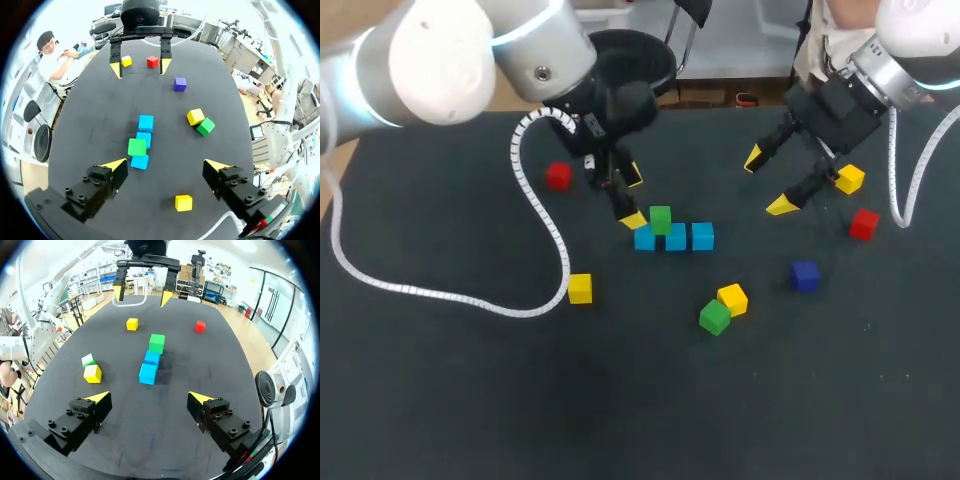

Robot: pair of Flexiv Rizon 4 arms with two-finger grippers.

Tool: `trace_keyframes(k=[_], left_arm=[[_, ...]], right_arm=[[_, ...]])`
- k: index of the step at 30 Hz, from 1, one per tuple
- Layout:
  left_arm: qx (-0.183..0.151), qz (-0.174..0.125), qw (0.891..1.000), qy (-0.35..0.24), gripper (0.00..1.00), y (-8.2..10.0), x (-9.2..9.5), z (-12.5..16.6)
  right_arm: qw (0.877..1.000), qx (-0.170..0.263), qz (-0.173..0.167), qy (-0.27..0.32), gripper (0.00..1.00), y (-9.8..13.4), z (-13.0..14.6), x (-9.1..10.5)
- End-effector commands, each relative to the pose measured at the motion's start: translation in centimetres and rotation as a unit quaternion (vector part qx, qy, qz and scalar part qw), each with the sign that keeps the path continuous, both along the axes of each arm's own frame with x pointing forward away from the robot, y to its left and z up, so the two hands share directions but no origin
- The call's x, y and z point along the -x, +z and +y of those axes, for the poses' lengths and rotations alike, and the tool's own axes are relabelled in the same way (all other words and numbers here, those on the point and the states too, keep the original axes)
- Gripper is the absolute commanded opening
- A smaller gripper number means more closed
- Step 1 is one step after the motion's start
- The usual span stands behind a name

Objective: Place the blue cubes, place green cubes on the blue cubes, place the yellow cubes on the green cubes, then place the red cubes on the yellow cubes, and place purple cube on the red cubes.

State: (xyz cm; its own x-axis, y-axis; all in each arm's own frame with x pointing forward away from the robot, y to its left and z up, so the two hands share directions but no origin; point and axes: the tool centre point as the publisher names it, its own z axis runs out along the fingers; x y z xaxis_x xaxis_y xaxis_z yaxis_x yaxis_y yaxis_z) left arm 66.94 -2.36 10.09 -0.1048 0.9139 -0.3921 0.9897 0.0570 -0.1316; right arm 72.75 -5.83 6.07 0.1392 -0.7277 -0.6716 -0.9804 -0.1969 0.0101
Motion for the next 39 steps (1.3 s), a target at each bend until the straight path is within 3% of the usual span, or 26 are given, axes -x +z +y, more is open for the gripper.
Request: trace_keyframes(k=[1, 4, 12, 20, 35, 39], left_arm=[[0.011, 0.001, 1.0, -0.002, 1.0, -0.3, 0.0, 0.9], [0.04, 0.018, 0.999, 0.001, 1.0, -0.7, -0.9, 1.6], [0.083, 0.025, 0.996, -0.007, 1.0, -0.9, -2.8, 2.2], [0.084, 0.02, 0.996, 0.012, 1.0, -1.1, -4.5, 3.5], [0.084, 0.024, 0.996, 0.025, 1.0, -1.2, -4.6, 4.0], [0.084, 0.024, 0.996, 0.025, 1.0, -1.2, -4.6, 4.0]], right_arm=[[1.0, -0.001, 0.0, 0.0, 1.0, 0.0, 0.0, 0.0], [1.0, -0.001, 0.0, 0.0, 1.0, 0.0, 0.0, 0.0], [1.0, -0.001, 0.0, 0.0, 1.0, 0.0, 0.0, 0.0], [1.0, -0.001, 0.0, 0.0, 1.0, 0.0, 0.0, 0.0], [1.0, -0.001, 0.0, 0.0, 1.0, 0.0, 0.0, 0.0], [0.998, 0.03, -0.015, 0.057, 1.0, 2.2, 2.3, 0.1]])
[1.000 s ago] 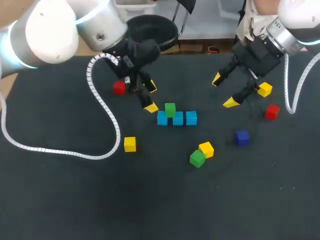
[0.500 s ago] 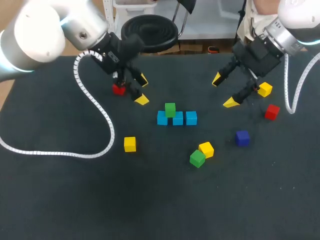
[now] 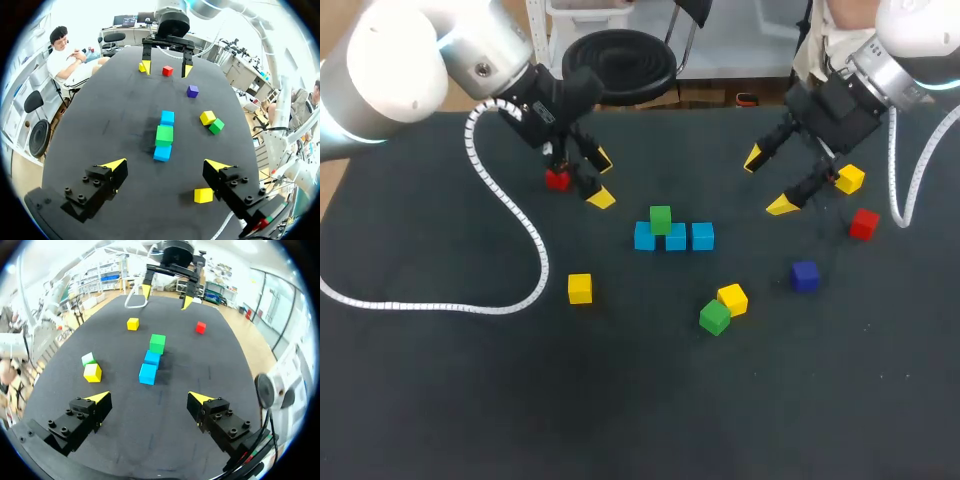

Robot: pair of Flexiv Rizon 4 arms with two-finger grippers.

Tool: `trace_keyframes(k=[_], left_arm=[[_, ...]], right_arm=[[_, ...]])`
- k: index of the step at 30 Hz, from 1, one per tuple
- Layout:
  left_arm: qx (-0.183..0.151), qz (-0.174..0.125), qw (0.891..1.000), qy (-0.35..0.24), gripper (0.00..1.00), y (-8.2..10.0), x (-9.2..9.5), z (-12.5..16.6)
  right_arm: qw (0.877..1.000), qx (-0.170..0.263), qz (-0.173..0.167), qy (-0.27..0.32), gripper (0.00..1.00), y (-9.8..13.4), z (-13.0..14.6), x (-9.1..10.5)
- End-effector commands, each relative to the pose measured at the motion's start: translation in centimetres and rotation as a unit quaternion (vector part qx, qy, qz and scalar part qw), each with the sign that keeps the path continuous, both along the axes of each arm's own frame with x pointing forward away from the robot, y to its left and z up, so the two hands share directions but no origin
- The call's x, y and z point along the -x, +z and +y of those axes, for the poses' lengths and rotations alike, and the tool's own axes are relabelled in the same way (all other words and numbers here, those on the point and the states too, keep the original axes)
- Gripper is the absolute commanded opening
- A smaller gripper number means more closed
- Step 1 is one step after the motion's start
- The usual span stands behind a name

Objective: Place the blue cubes, place green cubes on the blue cubes, place the yellow cubes on the green cubes, then place the red cubes on the yellow cubes, and place purple cube on the red cubes.

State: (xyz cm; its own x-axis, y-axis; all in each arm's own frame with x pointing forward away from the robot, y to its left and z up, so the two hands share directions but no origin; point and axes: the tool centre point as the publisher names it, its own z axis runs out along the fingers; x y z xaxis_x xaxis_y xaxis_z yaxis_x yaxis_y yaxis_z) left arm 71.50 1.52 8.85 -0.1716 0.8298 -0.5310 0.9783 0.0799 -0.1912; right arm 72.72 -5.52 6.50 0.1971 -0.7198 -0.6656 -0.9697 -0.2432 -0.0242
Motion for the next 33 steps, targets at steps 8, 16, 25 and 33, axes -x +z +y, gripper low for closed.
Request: trace_keyframes(k=[8, 16, 25, 33], left_arm=[[0.001, 0.0, 1.0, -0.001, 1.0, 0.0, 0.0, 0.1], [0.001, 0.0, 1.0, -0.001, 1.0, 0.0, 0.0, 0.1], [0.001, 0.0, 1.0, -0.001, 1.0, 0.0, 0.0, 0.1], [0.001, 0.0, 1.0, -0.001, 1.0, 0.0, 0.0, 0.1]], right_arm=[[0.987, 0.1, 0.031, 0.126, 1.0, 4.1, 4.8, 4.6], [0.981, 0.125, 0.049, 0.14, 1.0, 4.5, 5.0, 9.0], [0.982, 0.127, 0.048, 0.132, 1.0, 1.6, 4.8, 13.3], [0.981, 0.14, 0.035, 0.133, 1.0, 0.4, 5.2, 16.2]])
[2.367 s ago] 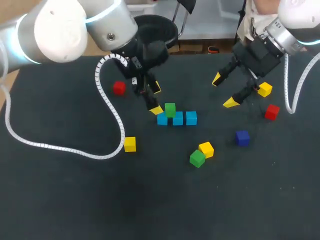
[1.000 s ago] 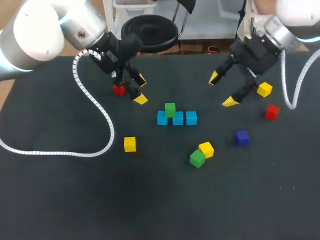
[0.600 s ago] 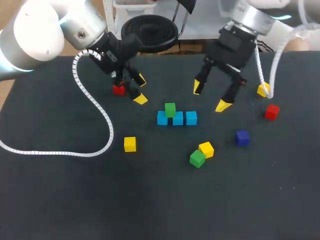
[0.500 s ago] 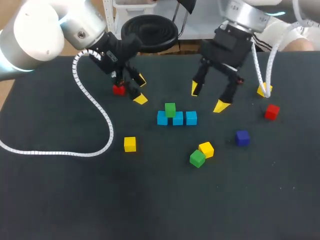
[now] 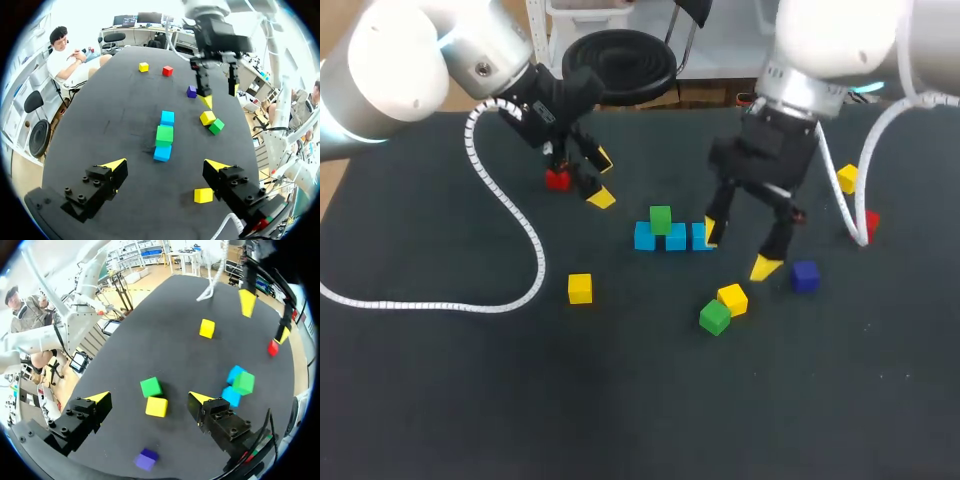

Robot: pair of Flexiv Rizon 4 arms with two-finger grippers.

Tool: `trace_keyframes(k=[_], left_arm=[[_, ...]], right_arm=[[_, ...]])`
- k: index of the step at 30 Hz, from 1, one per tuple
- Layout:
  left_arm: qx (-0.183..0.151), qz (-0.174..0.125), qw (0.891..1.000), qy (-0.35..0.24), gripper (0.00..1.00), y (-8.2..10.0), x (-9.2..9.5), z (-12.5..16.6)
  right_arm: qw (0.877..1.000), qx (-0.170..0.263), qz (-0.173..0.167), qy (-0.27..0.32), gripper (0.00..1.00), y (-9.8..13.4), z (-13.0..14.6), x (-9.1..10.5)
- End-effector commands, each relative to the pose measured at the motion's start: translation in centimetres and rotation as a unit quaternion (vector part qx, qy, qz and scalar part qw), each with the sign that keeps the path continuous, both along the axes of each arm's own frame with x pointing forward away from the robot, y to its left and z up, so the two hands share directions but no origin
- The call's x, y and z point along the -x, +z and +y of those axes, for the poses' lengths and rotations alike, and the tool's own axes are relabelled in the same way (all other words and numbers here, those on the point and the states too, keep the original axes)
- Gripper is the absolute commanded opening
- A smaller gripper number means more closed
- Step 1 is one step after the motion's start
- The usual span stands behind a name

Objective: Place the blue cubes, place green cubes on the blue cubes, place the yellow cubes on the green cubes, then place the red cubes on the yellow cubes, and place purple cube on the red cubes.

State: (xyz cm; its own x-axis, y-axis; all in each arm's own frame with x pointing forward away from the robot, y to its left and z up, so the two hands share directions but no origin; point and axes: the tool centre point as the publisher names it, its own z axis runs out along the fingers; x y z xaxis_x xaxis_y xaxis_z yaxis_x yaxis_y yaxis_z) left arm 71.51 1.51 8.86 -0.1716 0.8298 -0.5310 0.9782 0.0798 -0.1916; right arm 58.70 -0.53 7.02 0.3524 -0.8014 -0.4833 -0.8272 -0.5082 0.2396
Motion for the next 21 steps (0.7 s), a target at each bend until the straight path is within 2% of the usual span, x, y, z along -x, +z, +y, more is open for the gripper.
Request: trace_keyframes(k=[1, 7, 13, 21], left_arm=[[0.001, -0.001, 1.0, -0.001, 1.0, 0.0, 0.0, 0.1], [0.001, -0.001, 1.0, -0.001, 1.0, 0.0, 0.0, 0.1], [0.001, -0.001, 1.0, -0.001, 1.0, 0.0, 0.0, 0.1], [0.001, -0.001, 1.0, -0.001, 1.0, 0.0, 0.0, 0.1]], right_arm=[[0.998, -0.012, -0.05, -0.022, 1.0, -0.4, 0.4, 2.5], [0.999, 0.0, -0.037, -0.015, 1.0, -2.0, 1.3, 3.9], [0.999, 0.012, -0.038, -0.008, 1.0, -3.1, 2.6, 4.3], [0.998, 0.009, -0.054, -0.019, 1.0, -5.3, 1.9, 4.2]])
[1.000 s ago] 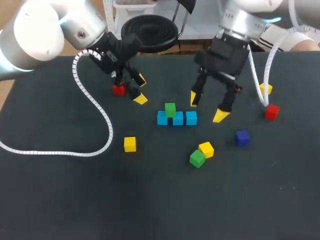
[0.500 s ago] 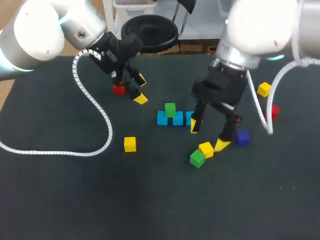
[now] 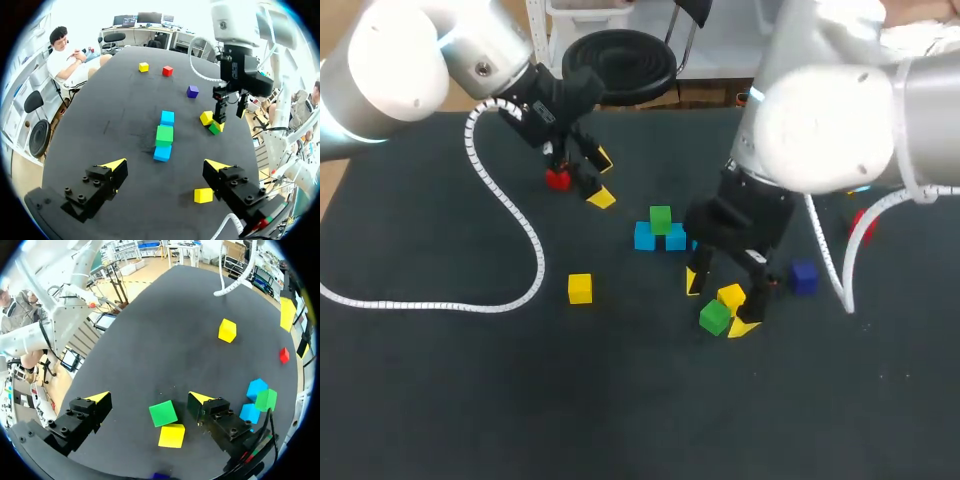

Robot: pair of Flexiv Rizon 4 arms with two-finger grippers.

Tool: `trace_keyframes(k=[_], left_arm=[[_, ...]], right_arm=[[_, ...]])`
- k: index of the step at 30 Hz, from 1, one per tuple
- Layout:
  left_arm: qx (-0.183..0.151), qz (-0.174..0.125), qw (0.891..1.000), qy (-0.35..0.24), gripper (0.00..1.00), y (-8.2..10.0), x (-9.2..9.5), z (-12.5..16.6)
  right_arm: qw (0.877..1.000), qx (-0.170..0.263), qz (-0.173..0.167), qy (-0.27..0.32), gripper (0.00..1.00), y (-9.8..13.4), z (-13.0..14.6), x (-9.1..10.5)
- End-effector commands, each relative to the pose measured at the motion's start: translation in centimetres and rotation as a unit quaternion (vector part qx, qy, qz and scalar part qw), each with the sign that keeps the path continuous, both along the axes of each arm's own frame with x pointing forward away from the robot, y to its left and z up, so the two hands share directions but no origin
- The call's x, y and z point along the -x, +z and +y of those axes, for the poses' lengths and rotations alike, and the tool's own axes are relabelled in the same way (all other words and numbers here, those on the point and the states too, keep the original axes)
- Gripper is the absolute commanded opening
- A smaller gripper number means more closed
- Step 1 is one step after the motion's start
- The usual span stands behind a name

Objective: Place the blue cubes, place green cubes on the blue cubes, place the yellow cubes on the green cubes, then place the red cubes on the yellow cubes, and place purple cube on the red cubes.

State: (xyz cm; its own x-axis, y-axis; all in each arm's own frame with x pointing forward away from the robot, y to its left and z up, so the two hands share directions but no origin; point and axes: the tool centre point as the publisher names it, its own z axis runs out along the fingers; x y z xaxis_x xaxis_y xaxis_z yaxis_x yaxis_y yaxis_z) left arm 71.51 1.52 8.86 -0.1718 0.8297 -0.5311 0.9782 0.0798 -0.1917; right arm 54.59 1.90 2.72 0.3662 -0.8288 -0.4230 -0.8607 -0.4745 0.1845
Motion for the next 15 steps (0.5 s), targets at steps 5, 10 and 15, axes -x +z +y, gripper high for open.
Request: trace_keyframes(k=[5, 10, 15], left_arm=[[0.0, -0.001, 1.0, -0.001, 1.0, 0.0, 0.0, 0.1], [0.0, -0.001, 1.0, -0.001, 1.0, 0.0, 0.0, 0.1], [0.0, -0.001, 1.0, -0.001, 1.0, 0.0, 0.0, 0.1]], right_arm=[[1.0, -0.016, -0.022, 0.004, 1.0, -1.6, -1.0, -0.7], [0.999, -0.01, -0.029, 0.009, 1.0, -2.1, -1.4, -1.5], [0.999, -0.015, -0.037, 0.003, 1.0, -2.6, -1.3, -2.3]])
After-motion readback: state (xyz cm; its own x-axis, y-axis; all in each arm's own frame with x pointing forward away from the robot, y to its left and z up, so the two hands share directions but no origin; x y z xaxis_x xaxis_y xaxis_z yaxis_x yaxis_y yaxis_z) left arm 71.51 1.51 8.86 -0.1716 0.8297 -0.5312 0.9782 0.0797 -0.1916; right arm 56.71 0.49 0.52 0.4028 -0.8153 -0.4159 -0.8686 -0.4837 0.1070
